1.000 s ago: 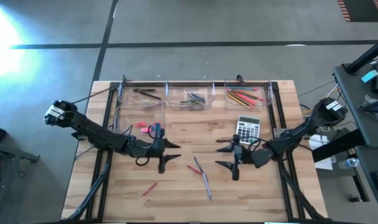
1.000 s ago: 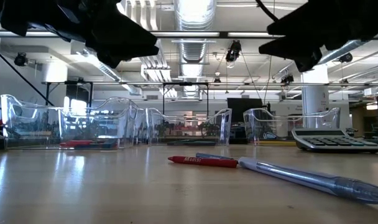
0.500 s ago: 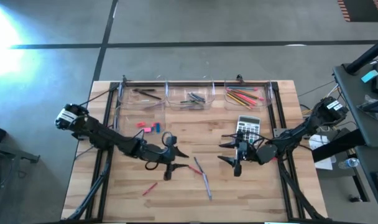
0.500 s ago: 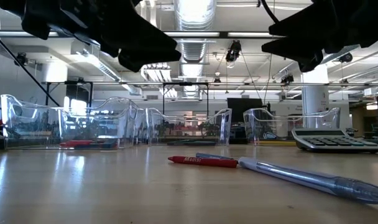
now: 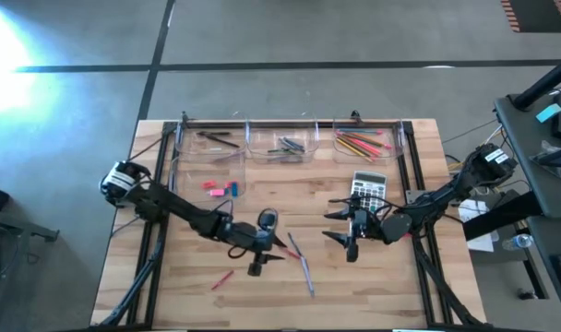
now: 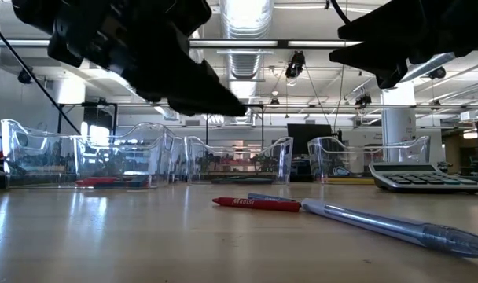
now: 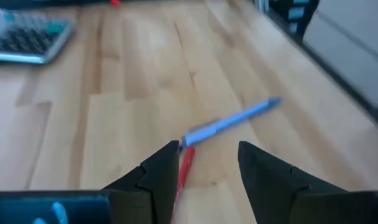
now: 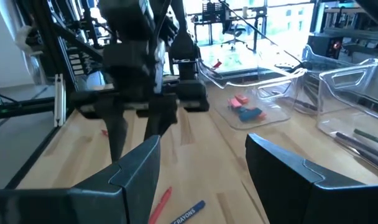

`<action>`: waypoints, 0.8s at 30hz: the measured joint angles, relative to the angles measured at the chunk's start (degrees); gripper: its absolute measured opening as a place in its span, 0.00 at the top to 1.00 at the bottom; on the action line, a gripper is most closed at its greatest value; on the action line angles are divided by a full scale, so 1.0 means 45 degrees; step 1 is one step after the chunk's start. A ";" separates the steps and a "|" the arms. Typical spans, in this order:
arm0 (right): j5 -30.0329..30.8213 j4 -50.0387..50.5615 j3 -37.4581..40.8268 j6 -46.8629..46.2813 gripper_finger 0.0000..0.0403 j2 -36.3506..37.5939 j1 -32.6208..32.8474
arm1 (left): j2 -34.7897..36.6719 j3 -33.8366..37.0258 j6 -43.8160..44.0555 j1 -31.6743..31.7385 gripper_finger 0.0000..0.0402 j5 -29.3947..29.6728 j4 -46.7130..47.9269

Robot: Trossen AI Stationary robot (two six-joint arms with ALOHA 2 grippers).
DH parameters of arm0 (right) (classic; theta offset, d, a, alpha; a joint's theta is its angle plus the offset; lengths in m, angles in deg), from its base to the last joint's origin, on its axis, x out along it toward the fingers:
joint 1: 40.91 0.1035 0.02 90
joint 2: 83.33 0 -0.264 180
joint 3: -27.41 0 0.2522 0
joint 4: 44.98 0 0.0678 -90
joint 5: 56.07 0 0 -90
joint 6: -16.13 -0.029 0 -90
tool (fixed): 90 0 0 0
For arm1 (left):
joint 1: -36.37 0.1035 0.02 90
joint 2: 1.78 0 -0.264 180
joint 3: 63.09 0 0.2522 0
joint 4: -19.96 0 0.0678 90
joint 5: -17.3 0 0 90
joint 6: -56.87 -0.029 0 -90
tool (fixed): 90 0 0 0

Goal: Sort crayons/erasers/pens/pencils in bins
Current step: Put the red crayon into the top center transparent bin

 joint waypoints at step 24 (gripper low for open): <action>-0.0009 0.0103 0.0019 -0.0170 0.44 0.0000 0.0000 | -0.2052 -0.2188 -0.0307 0.0195 0.46 0.0551 0.3760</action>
